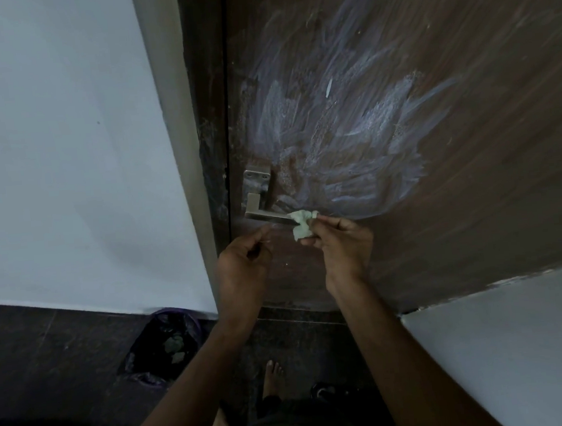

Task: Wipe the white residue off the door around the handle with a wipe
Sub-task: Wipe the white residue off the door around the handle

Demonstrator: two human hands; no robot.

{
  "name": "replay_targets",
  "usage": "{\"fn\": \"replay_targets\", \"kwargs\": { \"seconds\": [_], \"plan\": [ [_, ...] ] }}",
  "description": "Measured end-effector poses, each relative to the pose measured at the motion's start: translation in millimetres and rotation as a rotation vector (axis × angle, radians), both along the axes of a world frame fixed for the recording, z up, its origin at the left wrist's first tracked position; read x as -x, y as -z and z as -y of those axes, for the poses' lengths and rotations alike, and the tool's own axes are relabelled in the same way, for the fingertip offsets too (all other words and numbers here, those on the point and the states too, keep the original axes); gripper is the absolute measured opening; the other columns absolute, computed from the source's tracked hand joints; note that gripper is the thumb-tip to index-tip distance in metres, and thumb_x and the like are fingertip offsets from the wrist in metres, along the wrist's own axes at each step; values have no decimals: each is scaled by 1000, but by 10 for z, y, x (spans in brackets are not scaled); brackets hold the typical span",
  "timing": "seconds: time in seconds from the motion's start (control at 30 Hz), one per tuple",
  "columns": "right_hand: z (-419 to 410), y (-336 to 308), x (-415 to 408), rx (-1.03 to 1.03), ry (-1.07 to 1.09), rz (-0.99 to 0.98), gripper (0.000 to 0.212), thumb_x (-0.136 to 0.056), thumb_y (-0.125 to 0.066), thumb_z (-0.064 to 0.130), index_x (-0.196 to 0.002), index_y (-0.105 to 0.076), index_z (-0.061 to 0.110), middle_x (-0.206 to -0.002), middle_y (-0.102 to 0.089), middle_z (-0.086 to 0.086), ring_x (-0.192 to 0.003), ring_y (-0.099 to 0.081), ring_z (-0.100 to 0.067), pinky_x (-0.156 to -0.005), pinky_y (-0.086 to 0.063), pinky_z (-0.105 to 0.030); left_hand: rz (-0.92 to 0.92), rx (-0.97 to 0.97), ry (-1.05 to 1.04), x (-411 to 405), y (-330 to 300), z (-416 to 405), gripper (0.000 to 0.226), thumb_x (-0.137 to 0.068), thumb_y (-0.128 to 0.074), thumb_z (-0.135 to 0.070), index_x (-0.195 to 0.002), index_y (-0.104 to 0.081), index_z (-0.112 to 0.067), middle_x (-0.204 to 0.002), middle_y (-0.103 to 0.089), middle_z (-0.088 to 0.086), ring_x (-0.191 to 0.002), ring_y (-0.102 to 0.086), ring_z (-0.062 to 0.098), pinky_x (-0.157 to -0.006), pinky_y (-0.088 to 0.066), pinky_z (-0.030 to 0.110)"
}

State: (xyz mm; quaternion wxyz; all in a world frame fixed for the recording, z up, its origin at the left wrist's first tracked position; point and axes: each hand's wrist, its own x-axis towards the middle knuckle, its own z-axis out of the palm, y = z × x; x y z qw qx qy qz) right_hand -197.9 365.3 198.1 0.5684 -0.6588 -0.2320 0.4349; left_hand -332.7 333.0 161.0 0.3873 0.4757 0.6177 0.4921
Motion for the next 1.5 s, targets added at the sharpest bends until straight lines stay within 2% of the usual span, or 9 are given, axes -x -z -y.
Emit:
{"fn": "replay_targets", "kwargs": {
  "seconds": [0.1,0.27,0.43,0.6,0.8,1.17,1.27,1.4,1.5],
  "plan": [
    [-2,22,31,27,-13,15,8,-83,-75,-3,-82,-74,4,-72,-77,-6,-56,-72,-19,-54,-61,-26,-24,6,13,-26,-3,5,33,-92,-67,-10,-121,-70,-26,-100,-69,-26,-90,-62,-16,-76,-46,1],
    [29,14,-10,11,-34,13,9,-83,-74,-5,-87,-75,3,-73,-78,-3,-63,-75,-25,-59,-64,-30,-10,10,47,-115,-45,0,31,-93,-66,-8,-122,-71,-17,-113,-74,-4,-99,-69,3,-90,-58,32],
    [2,88,11,10,14,90,14,-85,-74,0,-85,-77,14,-83,-79,-6,-69,-75,-16,-65,-63,-29,-27,-53,26,-159,-151,-3,35,-92,-68,-10,-127,-69,-16,-113,-72,-7,-98,-65,-8,-86,-51,10],
    [-47,115,18,149,3,-524,15,-96,-52,-8,-100,-66,-6,-93,-69,-14,-71,-67,-19,-58,-58,-24,-7,-47,25,-159,-182,-5,32,-92,-68,-11,-124,-70,-15,-115,-74,-6,-100,-67,-6,-89,-52,12],
    [-25,112,161,184,-23,-834,20,-96,-44,-11,-91,-64,-8,-86,-66,-19,-72,-62,-22,-53,-59,-22,87,-8,2,-141,-181,13,25,-93,-68,-18,-118,-73,-19,-105,-76,-9,-95,-70,-3,-85,-56,18],
    [-89,222,421,216,-192,-853,21,-99,-47,-2,-90,-66,-2,-67,-74,-11,-55,-70,-15,-51,-58,-23,72,70,-140,12,-111,-16,27,-94,-67,-22,-120,-71,-26,-93,-69,-26,-87,-62,-21,-69,-43,-3],
    [-106,294,363,202,-183,-862,21,-100,-45,-1,-95,-66,-2,-73,-75,-12,-60,-73,-17,-55,-60,-25,163,121,-135,13,-136,-81,22,-94,-67,-24,-115,-73,-28,-81,-71,-30,-83,-67,-13,-67,-48,2],
    [-126,342,333,189,-290,-774,18,-83,-61,5,-88,-78,4,-89,-78,-12,-78,-76,-19,-69,-60,-29,293,192,-69,-42,-141,-154,20,-95,-64,-9,-111,-75,-13,-96,-78,-2,-94,-73,13,-86,-59,33],
    [-168,283,477,229,-377,-683,16,-72,-67,13,-78,-82,12,-93,-78,-8,-86,-74,-18,-79,-55,-30,367,157,-200,-37,-107,-204,22,-92,-64,-1,-99,-77,-19,-89,-78,-4,-86,-73,10,-78,-59,28]
  ]
}}
